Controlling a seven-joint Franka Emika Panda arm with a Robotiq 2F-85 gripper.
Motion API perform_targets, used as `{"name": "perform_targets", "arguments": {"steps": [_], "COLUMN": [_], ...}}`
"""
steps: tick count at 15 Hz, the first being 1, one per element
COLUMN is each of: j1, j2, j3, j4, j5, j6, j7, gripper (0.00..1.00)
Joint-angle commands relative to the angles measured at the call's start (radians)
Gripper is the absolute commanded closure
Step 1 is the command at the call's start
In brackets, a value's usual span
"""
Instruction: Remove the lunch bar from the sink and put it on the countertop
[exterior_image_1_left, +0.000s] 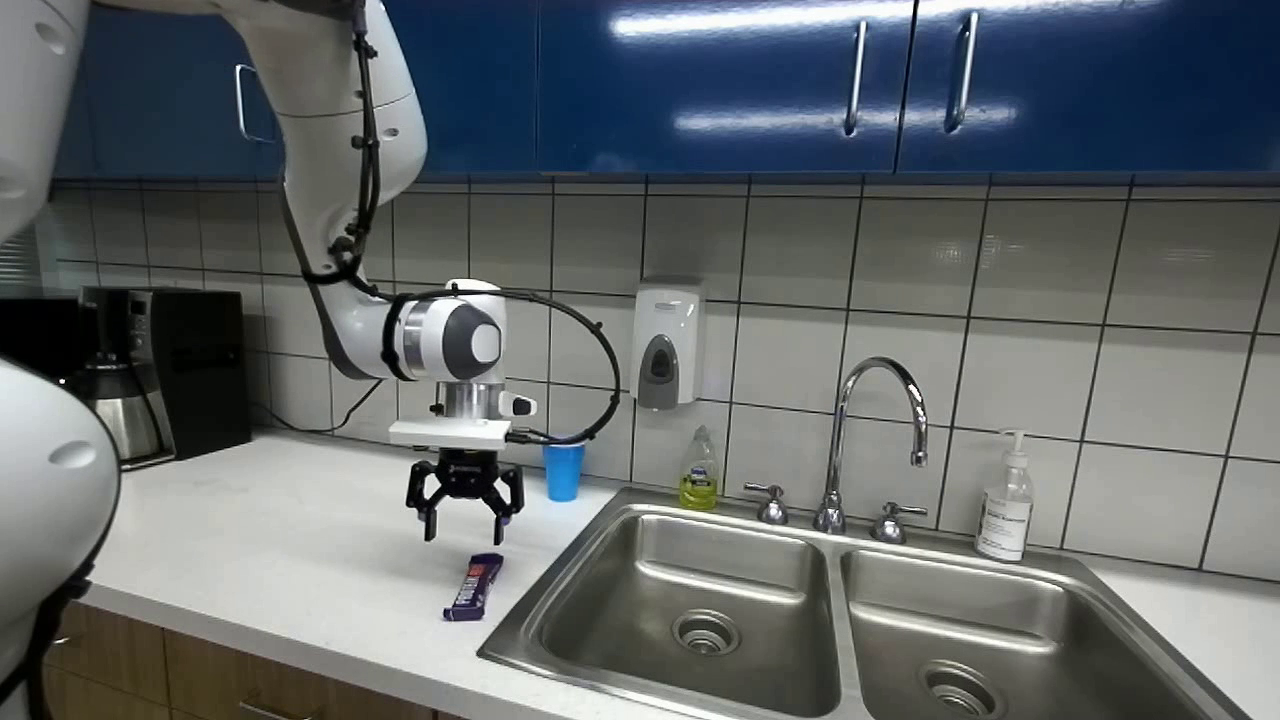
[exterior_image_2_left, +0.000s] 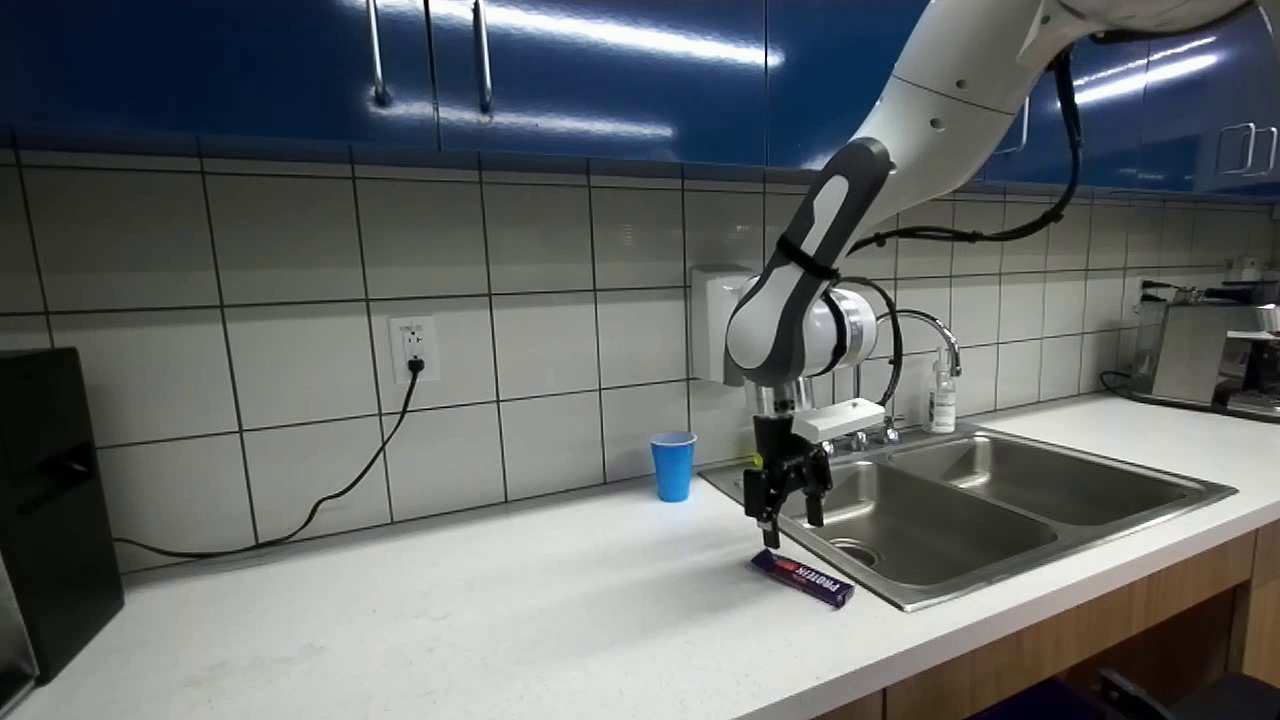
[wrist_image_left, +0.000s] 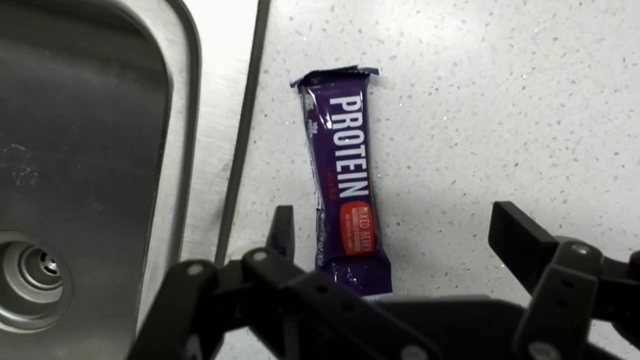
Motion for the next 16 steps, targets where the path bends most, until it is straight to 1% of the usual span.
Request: {"name": "perform_targets", "arguments": {"steps": [1,6,12,13,16], "j1": [-0.021,-0.022,-0.014,-0.007,-0.007], "j2": [-0.098,-0.173,-0.233,-0.181,-0.180], "j3": [0.000,-0.017,-0.034,-0.032,-0.033], "j4": [-0.105,-0.197,-0.275,-0.225,-0.229], "j5": [0.055,0.072,0.057,0.048,0.048], "j6": [0.035,0.046,0.050,0.029,0.029], "j7": [-0.024,-0.031,-0.023,0.000,0.000], "gripper": [0.00,0.00,0.00,0.00,0.00]}}
